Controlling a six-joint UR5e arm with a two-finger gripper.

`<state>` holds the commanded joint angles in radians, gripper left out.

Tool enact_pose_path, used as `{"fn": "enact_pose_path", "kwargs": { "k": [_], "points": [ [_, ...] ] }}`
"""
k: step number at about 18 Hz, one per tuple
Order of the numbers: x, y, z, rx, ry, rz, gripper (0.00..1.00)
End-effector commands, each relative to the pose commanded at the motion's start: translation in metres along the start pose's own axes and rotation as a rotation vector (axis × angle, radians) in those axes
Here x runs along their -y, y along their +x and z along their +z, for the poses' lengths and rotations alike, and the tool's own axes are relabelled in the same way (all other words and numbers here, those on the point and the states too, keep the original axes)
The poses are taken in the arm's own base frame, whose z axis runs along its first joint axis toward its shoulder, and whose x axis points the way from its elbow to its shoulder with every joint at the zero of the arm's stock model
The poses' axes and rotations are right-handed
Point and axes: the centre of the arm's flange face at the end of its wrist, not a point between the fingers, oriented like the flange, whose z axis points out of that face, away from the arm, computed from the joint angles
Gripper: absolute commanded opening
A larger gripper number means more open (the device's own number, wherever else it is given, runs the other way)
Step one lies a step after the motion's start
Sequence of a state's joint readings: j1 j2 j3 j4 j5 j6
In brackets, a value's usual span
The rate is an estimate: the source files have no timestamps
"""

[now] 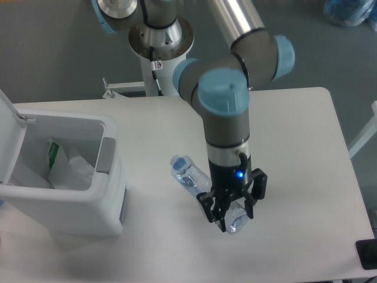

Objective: Place the trash in the trash can
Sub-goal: 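Lift the bottle and carry it over the trash bin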

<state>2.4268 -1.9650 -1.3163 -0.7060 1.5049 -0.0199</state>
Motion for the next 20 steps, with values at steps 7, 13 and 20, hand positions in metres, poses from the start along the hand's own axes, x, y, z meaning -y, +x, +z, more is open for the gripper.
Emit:
{"fn": "enact_pose_path", "kwargs": {
  "k": [7,13,20],
  "points": [
    [0.050,0.033,-0.081,-0.059,0.202,0.042,0.66],
    [0.055,0.078,-0.161,-0.140,0.318,0.088,0.66],
    [0.020,0.157,-0.189,-0.244,0.304,0.171,0.66]
  ]
}}
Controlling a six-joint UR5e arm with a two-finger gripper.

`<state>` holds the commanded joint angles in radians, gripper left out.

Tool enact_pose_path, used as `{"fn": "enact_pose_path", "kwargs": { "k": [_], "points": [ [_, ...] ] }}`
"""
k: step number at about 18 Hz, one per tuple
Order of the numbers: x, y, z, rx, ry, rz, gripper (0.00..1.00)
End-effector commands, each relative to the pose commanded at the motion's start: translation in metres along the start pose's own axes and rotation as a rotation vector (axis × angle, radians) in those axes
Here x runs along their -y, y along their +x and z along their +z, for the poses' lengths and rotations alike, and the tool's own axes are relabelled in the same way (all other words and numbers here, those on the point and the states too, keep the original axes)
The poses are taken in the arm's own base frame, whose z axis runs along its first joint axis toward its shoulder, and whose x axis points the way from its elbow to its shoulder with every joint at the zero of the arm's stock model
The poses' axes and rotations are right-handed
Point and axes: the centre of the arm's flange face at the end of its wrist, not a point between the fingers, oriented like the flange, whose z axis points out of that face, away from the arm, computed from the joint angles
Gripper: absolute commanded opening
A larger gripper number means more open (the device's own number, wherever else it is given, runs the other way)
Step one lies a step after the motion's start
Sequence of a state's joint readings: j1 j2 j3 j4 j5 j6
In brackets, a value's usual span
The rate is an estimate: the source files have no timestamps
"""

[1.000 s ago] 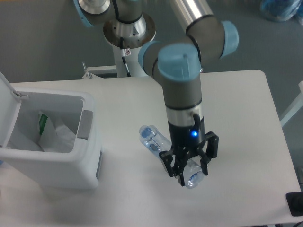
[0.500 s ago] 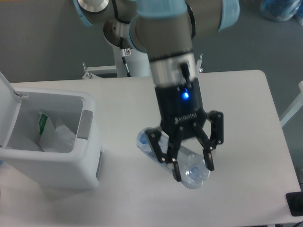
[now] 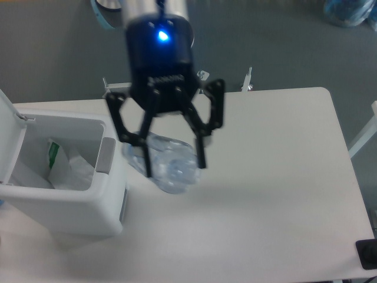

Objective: Place the trash in the trash can
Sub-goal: 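Lift the bottle and carry it over the trash bin, then lower the bottle into the bin and open the gripper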

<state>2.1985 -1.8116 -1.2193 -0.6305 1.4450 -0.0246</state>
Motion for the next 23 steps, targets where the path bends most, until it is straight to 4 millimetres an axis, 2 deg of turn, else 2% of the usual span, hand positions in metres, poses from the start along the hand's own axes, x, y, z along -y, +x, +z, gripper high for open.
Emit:
{"fn": "enact_pose_path", "kwargs": {
  "k": [4,6,8,11,14,19,20,21,23],
  "points": [
    [-0.020,0.041,0.008,-0.057,-0.038,0.030,0.66],
    [-0.032,0.048,0.013,-0.067,-0.062,0.037,0.66],
    [-0.050,0.070,0.016,-0.096,-0.094,0.055,0.66],
    [-0.079,0.077,0.022,-0.103,-0.152,0.058,0.67],
    [-0.093,0.086,0.021,-0.115,-0.174,0.068,0.70],
    [-0.097,0.086,0.023,-0.115,-0.183,0.069,0.83],
    [-0.097,0.086,0.022,-0.115,-0.182,0.069,0.87],
    [-0.095,0.086,0.018,-0.116,-0.176,0.071,0.96],
    [-0.088,0.085,0.014,-0.118,-0.162,0.074,1.00]
  ]
}}
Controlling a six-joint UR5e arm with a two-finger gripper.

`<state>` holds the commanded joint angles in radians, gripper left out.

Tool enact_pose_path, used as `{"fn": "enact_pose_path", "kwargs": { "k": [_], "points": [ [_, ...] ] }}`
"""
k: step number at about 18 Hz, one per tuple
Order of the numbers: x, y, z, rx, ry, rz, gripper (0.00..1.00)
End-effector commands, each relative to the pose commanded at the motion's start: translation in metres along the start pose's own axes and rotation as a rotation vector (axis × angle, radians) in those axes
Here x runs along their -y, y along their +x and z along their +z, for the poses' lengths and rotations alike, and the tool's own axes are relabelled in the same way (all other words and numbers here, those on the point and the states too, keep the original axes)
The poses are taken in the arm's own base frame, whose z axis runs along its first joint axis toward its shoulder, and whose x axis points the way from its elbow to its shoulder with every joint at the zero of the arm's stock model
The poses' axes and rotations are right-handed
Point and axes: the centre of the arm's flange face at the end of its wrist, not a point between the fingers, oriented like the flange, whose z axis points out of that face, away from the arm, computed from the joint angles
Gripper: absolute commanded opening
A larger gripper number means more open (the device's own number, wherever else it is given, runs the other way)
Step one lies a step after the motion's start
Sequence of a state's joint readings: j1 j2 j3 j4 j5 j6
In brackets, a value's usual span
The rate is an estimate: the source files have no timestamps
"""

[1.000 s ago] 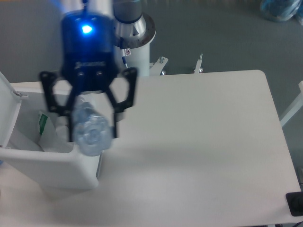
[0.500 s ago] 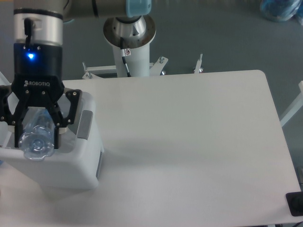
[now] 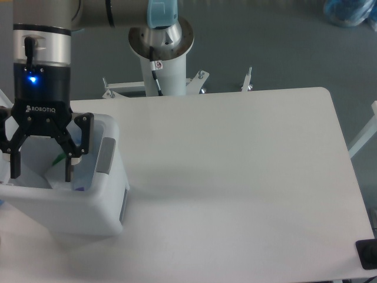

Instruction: Place the trash in the trash can

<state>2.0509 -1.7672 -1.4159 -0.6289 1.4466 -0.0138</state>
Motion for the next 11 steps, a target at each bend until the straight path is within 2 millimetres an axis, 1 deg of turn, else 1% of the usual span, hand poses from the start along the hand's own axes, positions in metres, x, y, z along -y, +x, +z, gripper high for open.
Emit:
{"fn": "enact_pose_path", "kwargs": {
  "k": [2,4,5,6,7,8,9,10,11],
  "points": [
    [0.012,-0.011,-0.006,0.014,0.023,0.023,1.00],
    [0.029,-0.058,-0.012,0.073,0.053,0.019,1.00],
    [0.035,-0.073,-0.004,0.088,0.055,0.024,1.00],
    [0.040,-0.089,0.008,0.106,0.050,0.039,1.00],
    [0.046,-0.109,0.010,0.128,0.055,0.059,1.00],
    [0.048,-0.121,0.019,0.137,0.048,0.091,1.00],
    [0.048,-0.131,0.026,0.142,0.040,0.135,1.00],
    [0.047,-0.147,0.030,0.160,0.026,0.189,1.00],
    [0.043,-0.157,0.038,0.167,0.006,0.261,1.00]
  ]
}}
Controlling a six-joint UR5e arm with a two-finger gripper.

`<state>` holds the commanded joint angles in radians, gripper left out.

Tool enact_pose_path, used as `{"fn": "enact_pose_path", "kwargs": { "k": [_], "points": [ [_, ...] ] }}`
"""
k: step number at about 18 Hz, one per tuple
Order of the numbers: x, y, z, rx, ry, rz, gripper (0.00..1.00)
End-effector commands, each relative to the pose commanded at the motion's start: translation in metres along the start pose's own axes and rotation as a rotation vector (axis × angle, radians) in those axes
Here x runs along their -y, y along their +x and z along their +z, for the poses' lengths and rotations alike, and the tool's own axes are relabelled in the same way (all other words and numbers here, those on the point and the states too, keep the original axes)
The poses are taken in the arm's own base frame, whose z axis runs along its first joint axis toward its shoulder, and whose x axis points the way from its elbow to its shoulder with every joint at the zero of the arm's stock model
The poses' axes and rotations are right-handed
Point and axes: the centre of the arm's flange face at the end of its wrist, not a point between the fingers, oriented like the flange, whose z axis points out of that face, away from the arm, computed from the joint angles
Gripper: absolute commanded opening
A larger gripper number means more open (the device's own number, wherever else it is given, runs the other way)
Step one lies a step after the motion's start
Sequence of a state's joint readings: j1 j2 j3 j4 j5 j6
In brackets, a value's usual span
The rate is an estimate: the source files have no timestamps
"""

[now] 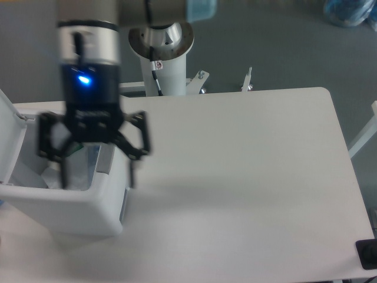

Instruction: Place the trash in the trash can

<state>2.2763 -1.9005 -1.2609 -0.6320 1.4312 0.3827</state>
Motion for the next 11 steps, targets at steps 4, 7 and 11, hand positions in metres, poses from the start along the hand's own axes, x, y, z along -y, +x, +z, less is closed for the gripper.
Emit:
{"fn": "enact_pose_path", "kwargs": {
  "k": [4,7,11],
  "points": [
    [-0.022,-0.015,0.025,-0.002,-0.060,0.173,1.00],
    [-0.042,-0.024,0.024,-0.019,-0.136,0.306,1.00],
    [-0.074,-0.041,-0.001,-0.033,-0.189,0.441,1.00]
  ]
}}
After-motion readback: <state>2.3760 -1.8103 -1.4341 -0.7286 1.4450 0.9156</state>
